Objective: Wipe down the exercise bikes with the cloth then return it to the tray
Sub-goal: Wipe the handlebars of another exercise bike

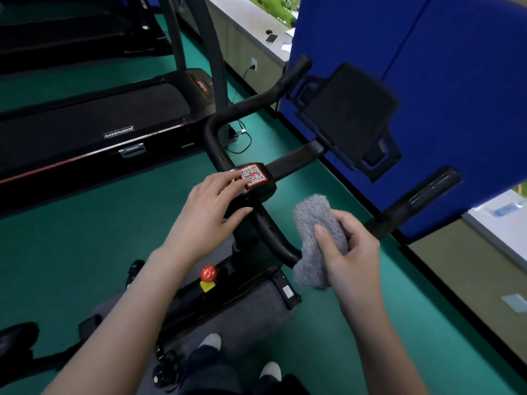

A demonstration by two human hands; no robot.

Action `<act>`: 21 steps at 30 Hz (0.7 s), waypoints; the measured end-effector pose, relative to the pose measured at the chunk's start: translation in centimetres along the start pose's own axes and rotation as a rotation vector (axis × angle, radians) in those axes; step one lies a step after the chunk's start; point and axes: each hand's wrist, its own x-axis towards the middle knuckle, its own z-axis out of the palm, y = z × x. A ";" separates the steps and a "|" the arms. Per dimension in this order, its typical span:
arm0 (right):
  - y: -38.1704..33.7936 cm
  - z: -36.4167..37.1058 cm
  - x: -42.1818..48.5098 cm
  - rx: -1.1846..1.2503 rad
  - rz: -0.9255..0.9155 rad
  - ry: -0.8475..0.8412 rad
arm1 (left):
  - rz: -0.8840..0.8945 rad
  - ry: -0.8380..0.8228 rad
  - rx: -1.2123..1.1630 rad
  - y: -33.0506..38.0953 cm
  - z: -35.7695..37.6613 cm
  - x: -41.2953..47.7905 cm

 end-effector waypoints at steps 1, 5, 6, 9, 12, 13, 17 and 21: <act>-0.2 0.7 0.3 -0.036 0.005 0.013 | 0.022 0.002 -0.014 -0.6 0.0 0.6; -0.9 3.5 1.8 -0.177 0.033 0.058 | 0.115 -0.022 -0.081 -2.9 0.2 2.9; -1.1 4.2 2.0 -0.208 0.035 0.072 | 0.143 -0.034 -0.104 -3.4 0.3 3.5; -1.6 6.9 2.8 -0.308 0.027 0.112 | 0.216 -0.062 -0.185 -4.4 0.6 4.8; -1.8 9.9 3.4 -0.416 0.032 0.147 | 0.236 -0.078 -0.274 -5.3 0.8 5.4; -1.7 10.9 3.6 -0.456 0.034 0.160 | 0.240 -0.082 -0.295 -5.6 0.8 5.5; -1.5 13.6 3.3 -0.632 0.019 0.195 | 0.252 -0.093 -0.364 -6.5 1.1 5.8; -1.6 14.1 2.6 -0.811 -0.013 0.167 | 0.267 -0.072 -0.404 -6.7 1.5 5.8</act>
